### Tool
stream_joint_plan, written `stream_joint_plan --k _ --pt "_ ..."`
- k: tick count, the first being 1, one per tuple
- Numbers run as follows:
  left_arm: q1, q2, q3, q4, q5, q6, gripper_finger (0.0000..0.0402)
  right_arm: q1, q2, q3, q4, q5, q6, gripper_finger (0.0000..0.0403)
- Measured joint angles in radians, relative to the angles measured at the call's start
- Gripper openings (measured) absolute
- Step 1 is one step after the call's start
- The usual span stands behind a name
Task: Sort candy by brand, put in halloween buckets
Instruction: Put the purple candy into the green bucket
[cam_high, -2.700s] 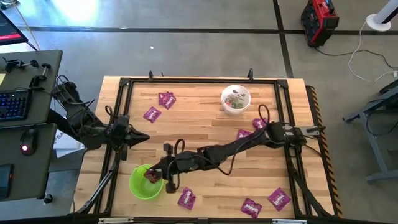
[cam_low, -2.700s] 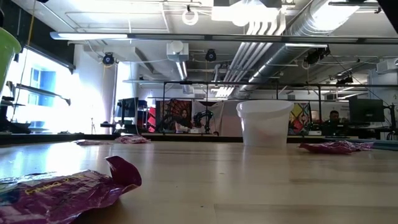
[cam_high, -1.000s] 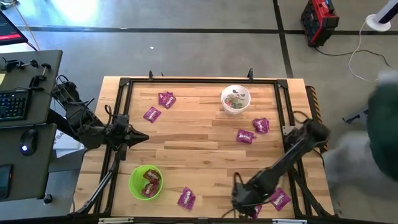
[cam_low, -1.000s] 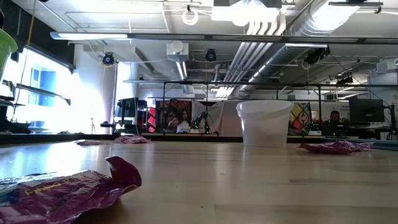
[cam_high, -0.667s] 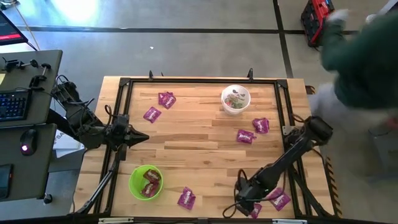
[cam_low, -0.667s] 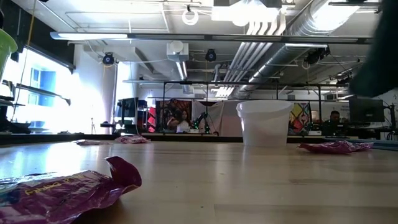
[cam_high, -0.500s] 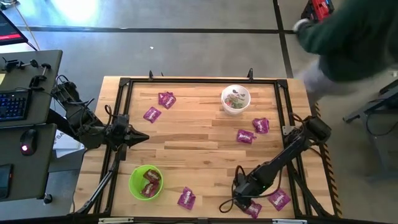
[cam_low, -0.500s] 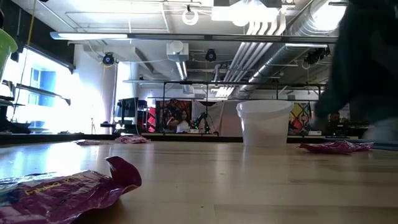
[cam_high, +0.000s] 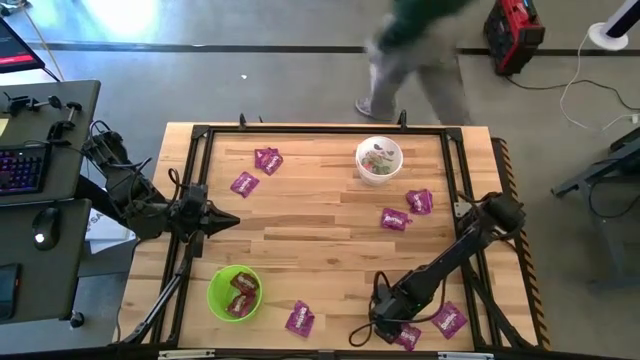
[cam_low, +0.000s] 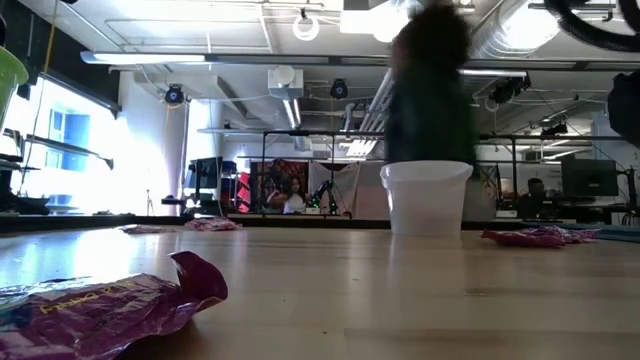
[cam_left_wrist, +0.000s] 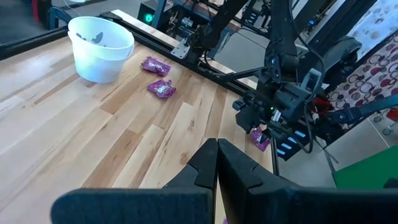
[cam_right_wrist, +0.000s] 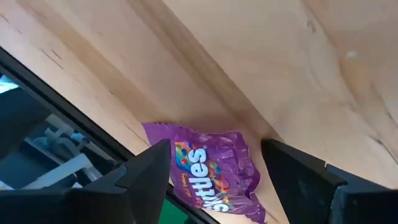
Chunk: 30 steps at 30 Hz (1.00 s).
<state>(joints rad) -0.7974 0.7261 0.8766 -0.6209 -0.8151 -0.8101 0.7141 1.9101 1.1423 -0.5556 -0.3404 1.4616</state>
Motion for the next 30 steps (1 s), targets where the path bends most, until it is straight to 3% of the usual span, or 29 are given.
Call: stream_joint_plan --k 5,12,19,24,30 --pt "0.000 0.000 0.000 0.002 -0.005 0.000 0.0000 0.001 0.007 -0.001 -0.022 0.009 -0.003 0.0217" --pt "0.000 0.000 0.000 0.001 -0.007 0.001 0.0000 0.007 0.010 -0.003 -0.103 0.031 -0.027 0.0022" --pt "0.000 0.000 0.000 0.001 -0.035 0.001 0.0000 -0.021 0.020 0.112 -0.251 0.085 -0.165 0.0003" --pt "0.000 0.000 0.000 -0.001 -0.059 0.002 0.0000 -0.079 0.014 0.329 -0.357 0.303 -0.274 0.0000" --pt "0.000 0.000 0.000 -0.002 -0.089 0.002 0.0000 -0.188 0.013 0.502 -0.180 0.563 -0.418 0.0000"
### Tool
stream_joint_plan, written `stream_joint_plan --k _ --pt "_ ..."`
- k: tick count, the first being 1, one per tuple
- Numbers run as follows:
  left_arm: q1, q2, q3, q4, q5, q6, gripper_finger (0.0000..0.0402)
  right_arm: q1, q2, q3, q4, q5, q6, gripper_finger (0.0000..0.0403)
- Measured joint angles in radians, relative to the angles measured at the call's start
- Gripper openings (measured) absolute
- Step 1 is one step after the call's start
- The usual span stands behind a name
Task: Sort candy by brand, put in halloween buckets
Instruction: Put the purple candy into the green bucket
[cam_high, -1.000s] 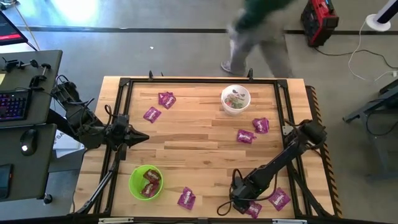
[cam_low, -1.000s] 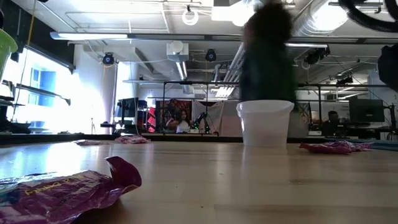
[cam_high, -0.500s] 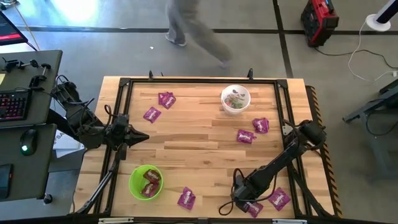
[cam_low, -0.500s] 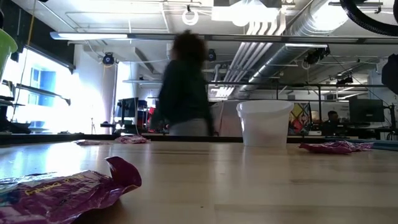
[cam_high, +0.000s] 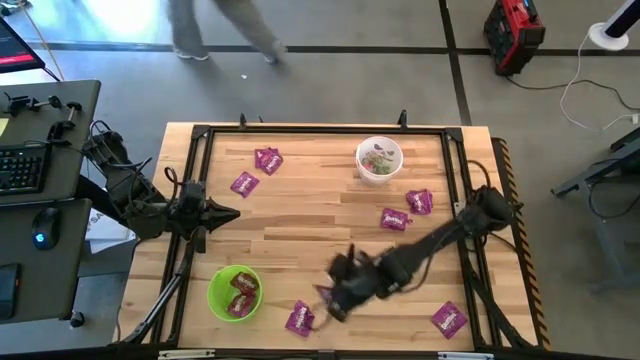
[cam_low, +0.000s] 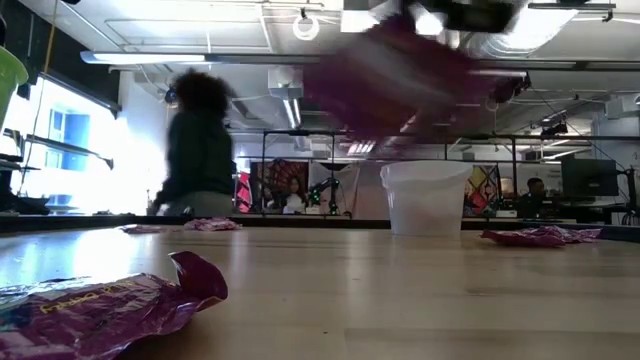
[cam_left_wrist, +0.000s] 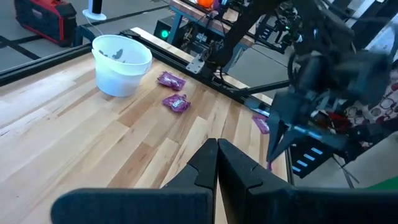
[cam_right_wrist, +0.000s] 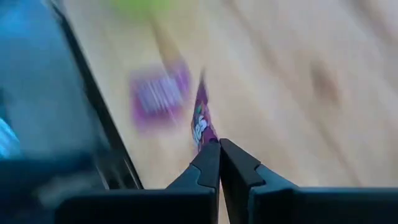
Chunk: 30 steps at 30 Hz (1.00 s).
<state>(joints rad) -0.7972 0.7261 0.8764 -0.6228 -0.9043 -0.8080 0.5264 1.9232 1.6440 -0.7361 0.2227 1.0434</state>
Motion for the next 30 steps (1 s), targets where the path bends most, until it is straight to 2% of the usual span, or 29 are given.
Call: stream_joint_plan --k 5,12,26,30 --pt "0.000 0.000 0.000 0.000 0.000 -0.002 0.0000 -0.081 -0.001 0.067 0.208 0.049 -0.173 0.0000" --pt "0.000 0.000 0.000 0.000 -0.019 -0.001 0.0000 -0.171 0.011 0.076 0.528 0.024 -0.319 0.0000" --pt "0.000 0.000 0.000 0.000 -0.028 -0.002 0.0000 -0.192 0.224 0.076 1.029 -0.074 -0.340 0.0000" --pt "0.000 0.000 0.000 0.000 -0.028 -0.007 0.0000 -0.195 0.275 0.076 1.093 -0.084 -0.317 0.0000"
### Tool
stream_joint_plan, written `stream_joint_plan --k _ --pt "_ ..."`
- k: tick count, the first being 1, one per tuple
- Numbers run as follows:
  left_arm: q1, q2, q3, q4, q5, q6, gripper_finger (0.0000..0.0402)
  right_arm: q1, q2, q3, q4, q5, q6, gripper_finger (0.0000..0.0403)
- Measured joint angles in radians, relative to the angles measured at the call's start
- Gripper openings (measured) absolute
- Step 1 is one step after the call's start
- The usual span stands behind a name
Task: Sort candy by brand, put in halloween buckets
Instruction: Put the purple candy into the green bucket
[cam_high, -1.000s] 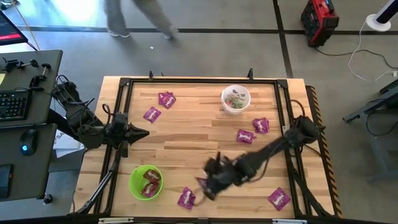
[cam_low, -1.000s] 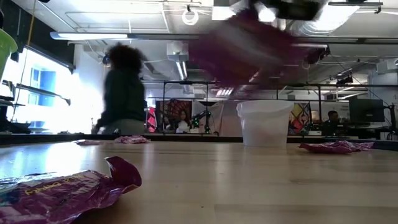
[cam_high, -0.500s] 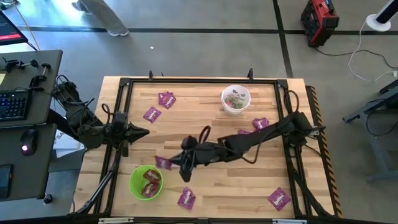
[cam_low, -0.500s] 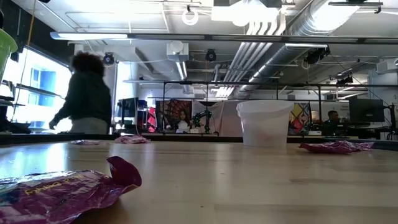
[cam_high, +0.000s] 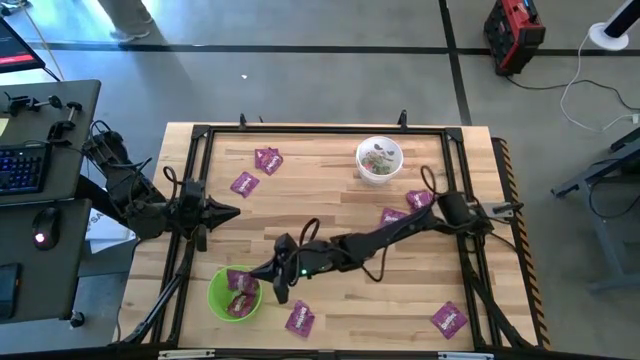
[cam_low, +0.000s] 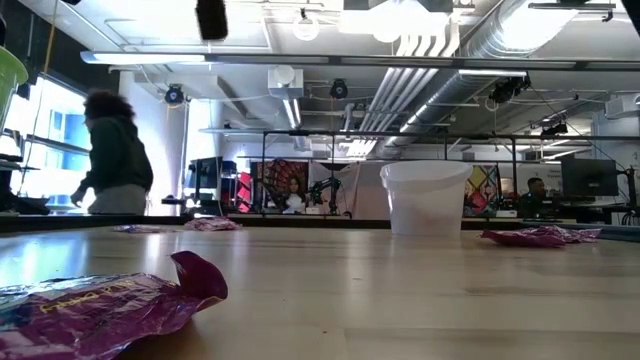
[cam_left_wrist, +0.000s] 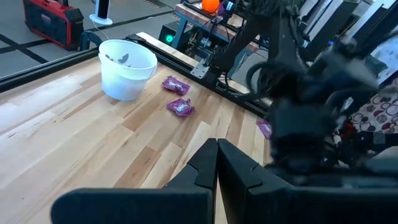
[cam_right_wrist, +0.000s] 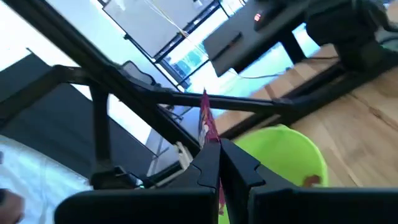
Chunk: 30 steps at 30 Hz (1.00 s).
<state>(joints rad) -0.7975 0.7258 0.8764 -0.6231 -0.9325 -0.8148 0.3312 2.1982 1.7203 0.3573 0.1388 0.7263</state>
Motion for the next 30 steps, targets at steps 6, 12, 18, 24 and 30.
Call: stream_joint_plan --k 6,12,18,24,30 --pt "0.000 0.000 0.000 0.000 0.000 -0.004 0.0000 0.005 0.028 0.000 0.021 0.002 -0.008 0.0006" --pt "0.000 0.000 0.000 0.001 0.000 -0.004 0.0000 0.002 0.029 0.005 0.007 -0.015 -0.021 0.0091" --pt "0.000 0.000 0.000 0.000 0.000 -0.004 0.0000 0.003 0.029 0.109 -0.167 -0.058 -0.132 0.0208" --pt "0.000 0.002 0.000 0.002 0.010 -0.018 0.0000 -0.013 0.026 0.275 -0.475 -0.082 -0.323 0.0261" --pt "0.000 0.004 0.000 0.000 0.060 0.015 0.0000 -0.007 0.024 0.442 -0.922 -0.150 -0.415 0.0263"
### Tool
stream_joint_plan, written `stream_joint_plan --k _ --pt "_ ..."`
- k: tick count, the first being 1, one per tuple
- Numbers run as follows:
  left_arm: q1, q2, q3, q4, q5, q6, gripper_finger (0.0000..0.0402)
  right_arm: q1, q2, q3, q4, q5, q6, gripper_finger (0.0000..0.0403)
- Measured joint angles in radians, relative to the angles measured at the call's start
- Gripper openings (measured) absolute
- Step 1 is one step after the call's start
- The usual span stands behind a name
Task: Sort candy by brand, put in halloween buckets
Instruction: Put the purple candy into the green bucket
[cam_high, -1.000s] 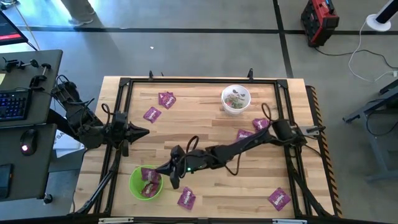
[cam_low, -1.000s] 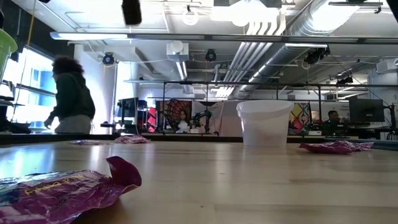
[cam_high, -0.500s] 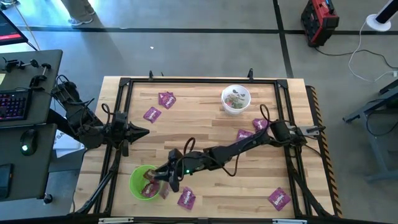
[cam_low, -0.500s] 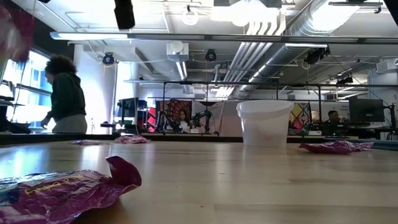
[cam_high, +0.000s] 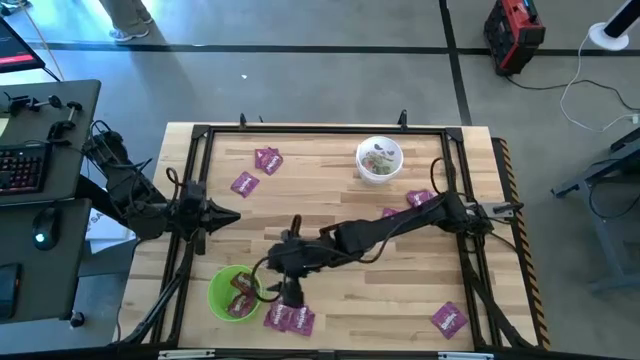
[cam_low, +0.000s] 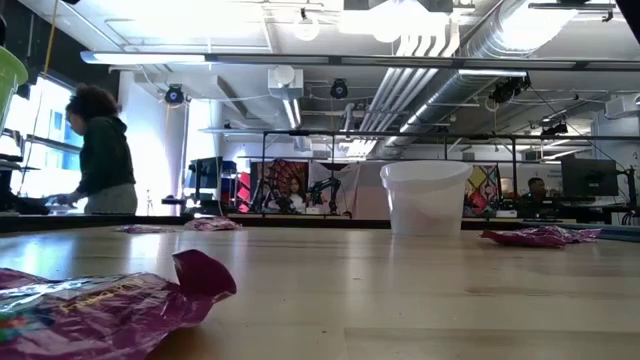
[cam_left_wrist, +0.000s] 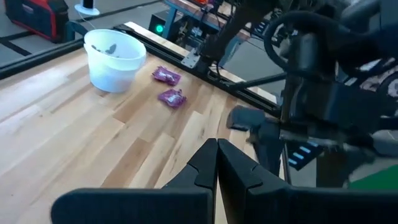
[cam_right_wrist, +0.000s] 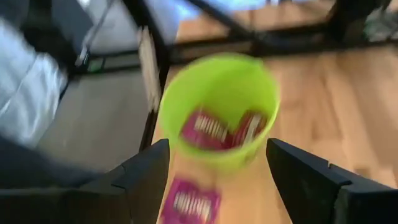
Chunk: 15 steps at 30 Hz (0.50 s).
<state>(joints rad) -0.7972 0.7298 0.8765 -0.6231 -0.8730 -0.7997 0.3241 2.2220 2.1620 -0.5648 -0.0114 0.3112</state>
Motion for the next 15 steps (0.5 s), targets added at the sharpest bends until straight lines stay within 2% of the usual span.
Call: stream_joint_plan --k 5,8,10,12,15 --pt "0.000 0.001 0.000 0.000 0.033 0.041 0.0000 0.026 0.013 -0.035 -0.147 -0.067 0.001 0.0263" --pt "0.000 0.029 0.000 0.001 0.099 0.109 0.0000 0.042 0.037 -0.103 -0.110 -0.072 0.005 0.0263" --pt "0.000 0.071 0.000 0.032 0.184 0.156 0.0000 0.052 0.046 -0.128 -0.099 -0.072 0.022 0.0263" --pt "0.001 0.132 0.011 0.079 0.319 0.202 0.0000 0.056 0.047 -0.142 -0.107 -0.071 0.045 0.0263" --pt "0.019 0.268 0.084 0.023 0.479 0.232 0.0000 0.058 0.040 -0.141 -0.165 -0.045 0.074 0.0263"
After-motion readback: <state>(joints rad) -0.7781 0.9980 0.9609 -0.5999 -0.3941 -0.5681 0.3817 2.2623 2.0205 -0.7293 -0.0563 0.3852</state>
